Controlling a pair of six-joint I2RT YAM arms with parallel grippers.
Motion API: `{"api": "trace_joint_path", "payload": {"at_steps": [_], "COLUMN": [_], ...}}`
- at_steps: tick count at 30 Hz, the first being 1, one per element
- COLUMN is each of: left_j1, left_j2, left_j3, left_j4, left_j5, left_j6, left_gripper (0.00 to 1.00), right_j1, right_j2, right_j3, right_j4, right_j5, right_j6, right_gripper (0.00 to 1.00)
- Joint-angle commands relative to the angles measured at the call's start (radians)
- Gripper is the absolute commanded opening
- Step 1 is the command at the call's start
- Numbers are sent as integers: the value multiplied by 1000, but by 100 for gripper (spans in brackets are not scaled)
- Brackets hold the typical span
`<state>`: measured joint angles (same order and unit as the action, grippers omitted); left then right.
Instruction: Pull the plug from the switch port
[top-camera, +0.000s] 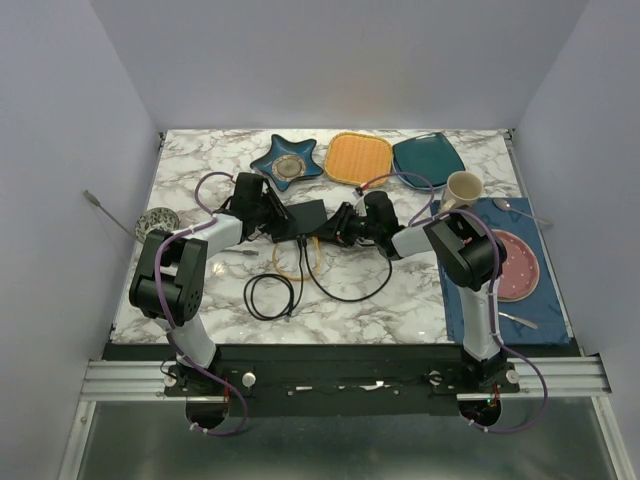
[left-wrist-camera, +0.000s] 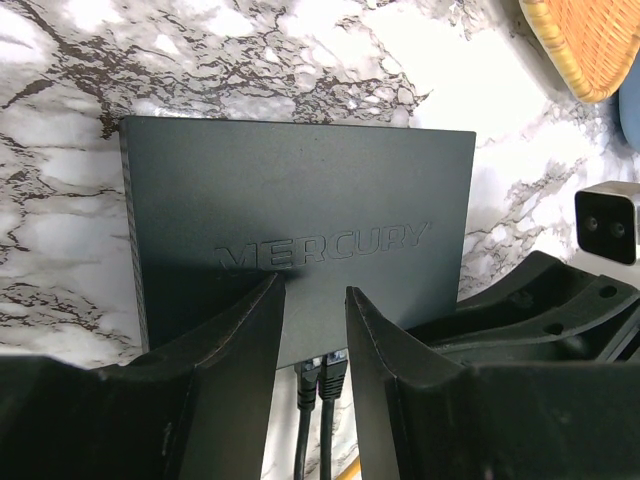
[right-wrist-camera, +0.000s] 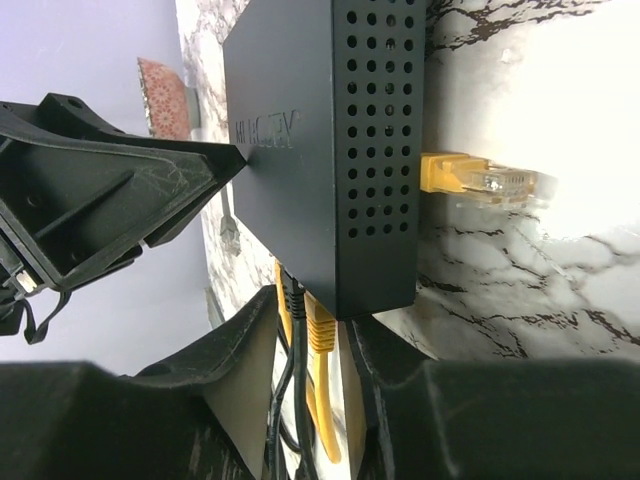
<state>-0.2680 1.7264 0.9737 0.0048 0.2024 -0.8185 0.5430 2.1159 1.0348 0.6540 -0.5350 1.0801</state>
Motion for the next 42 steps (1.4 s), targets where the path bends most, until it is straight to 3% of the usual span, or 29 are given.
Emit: {"api": "trace_joint_path", "payload": {"at_steps": [1, 10, 15, 22, 42], "left_j1": [3, 3, 3, 3, 1], "left_j2": [33, 30, 25, 19, -13], "left_j3": [-20, -24, -27, -32, -63], "left_j4": [-54, -49, -46, -43, -28], "left_j5": [19, 25, 28, 34, 60], "left_j6": [2, 1, -4, -8, -24], "left_gripper": [46, 46, 46, 46, 46], "right_j1": [-5, -6, -5, -5, 5], "right_j2": [26, 39, 36, 35, 55], "right_j3": [7, 15, 10, -2, 34], "right_j4": [73, 84, 90, 119, 76], "right_j5": [-17, -17, 4, 15, 59], "right_j6": [29, 56, 83, 127, 164], "right_gripper": [37, 34, 26, 38, 29]}}
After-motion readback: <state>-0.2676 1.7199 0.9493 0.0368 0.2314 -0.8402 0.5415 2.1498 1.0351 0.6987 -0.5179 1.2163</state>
